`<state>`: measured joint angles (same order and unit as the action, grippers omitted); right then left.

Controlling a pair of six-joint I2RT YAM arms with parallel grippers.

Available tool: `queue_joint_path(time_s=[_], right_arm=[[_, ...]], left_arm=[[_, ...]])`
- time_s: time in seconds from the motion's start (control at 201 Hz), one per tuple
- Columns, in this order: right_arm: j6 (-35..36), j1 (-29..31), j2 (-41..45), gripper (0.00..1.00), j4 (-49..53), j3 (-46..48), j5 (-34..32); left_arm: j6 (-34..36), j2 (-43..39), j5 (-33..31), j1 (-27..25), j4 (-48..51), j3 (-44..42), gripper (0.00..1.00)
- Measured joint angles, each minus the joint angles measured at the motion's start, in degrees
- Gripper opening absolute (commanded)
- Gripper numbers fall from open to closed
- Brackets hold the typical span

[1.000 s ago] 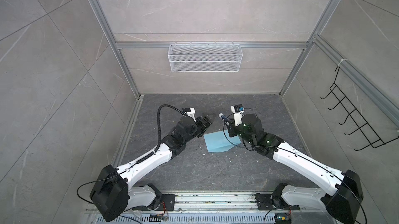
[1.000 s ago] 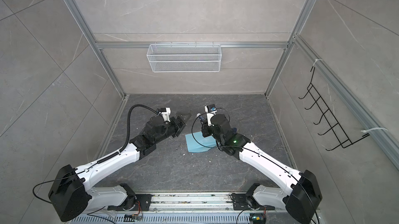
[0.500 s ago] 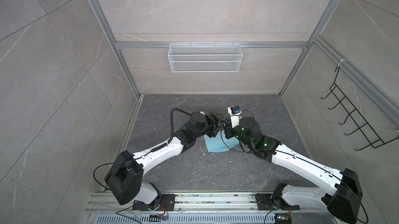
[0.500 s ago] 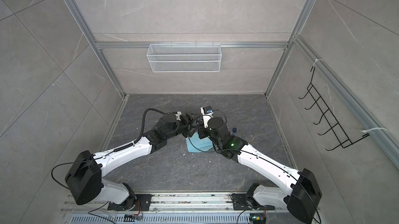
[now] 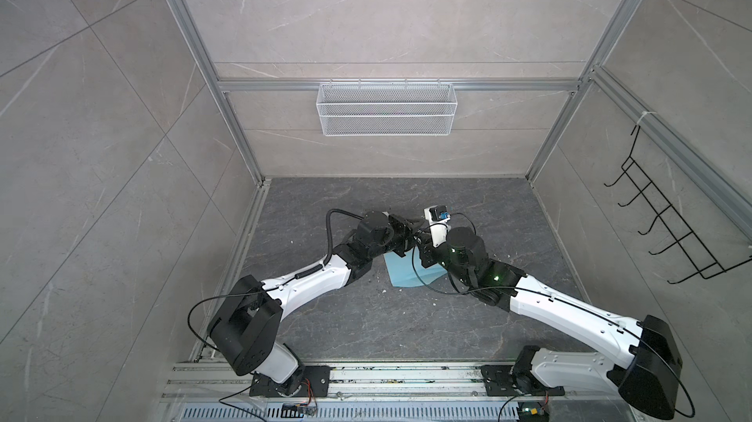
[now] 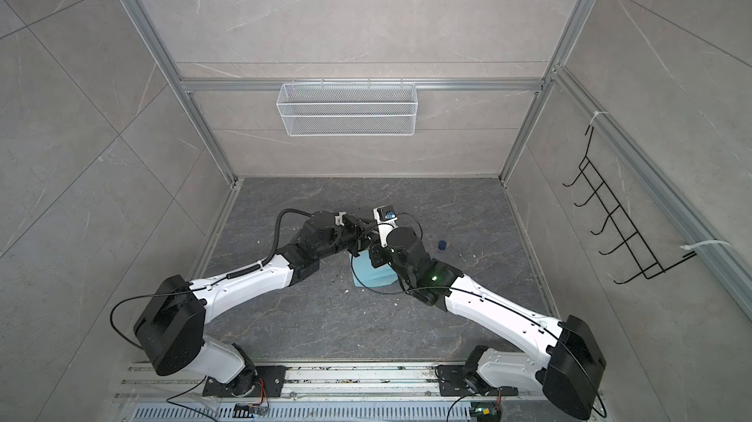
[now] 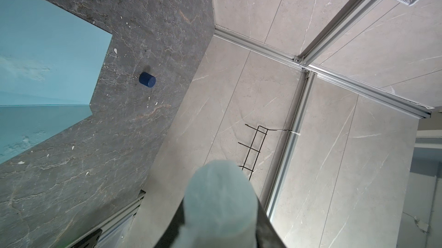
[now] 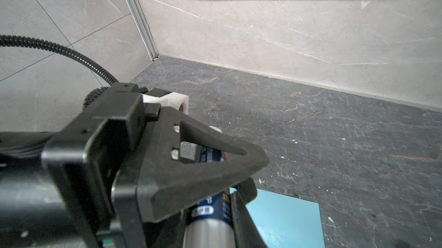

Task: Place the letter into the envelope and seal it
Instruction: 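Close the left gripper on the glue stick's tip end beside the right gripper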

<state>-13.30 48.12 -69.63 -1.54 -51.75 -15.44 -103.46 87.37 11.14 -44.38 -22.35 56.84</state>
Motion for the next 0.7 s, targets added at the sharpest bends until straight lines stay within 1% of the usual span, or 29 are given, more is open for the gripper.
queue_joint_path(time_s=[0.339,0.388,0.453,0.483,0.553,0.593,0.697], right_arm=[[0.0,0.3,0.5,0.0,0.2,0.2,-1.0],[0.0,0.3,0.7,0.0,0.2,0.2,-1.2],[0.0,0.3,0.8,0.0,0.0,0.2,-1.3],[0.0,0.3,0.8,0.0,-0.1,0.2,-1.4],[0.0,0.3,0.8,0.0,0.0,0.2,-1.6],[0.0,0.3,0.8,0.0,0.4,0.2,-1.8],[0.0,0.3,0.8,0.0,0.7,0.2,-2.5]], left_arm=[[2.8,0.2,0.2,0.0,1.1,1.0,0.0],[3.5,0.2,0.2,0.0,1.6,1.5,0.1],[4.5,0.2,0.2,0.0,2.7,2.2,0.3],[5.0,0.2,0.2,0.0,3.0,2.4,0.35],[6.2,0.2,0.0,0.0,3.5,2.6,0.44],[6.7,0.2,-0.1,0.0,3.7,2.6,0.47],[7.6,0.2,-0.2,0.0,4.2,2.6,0.49]])
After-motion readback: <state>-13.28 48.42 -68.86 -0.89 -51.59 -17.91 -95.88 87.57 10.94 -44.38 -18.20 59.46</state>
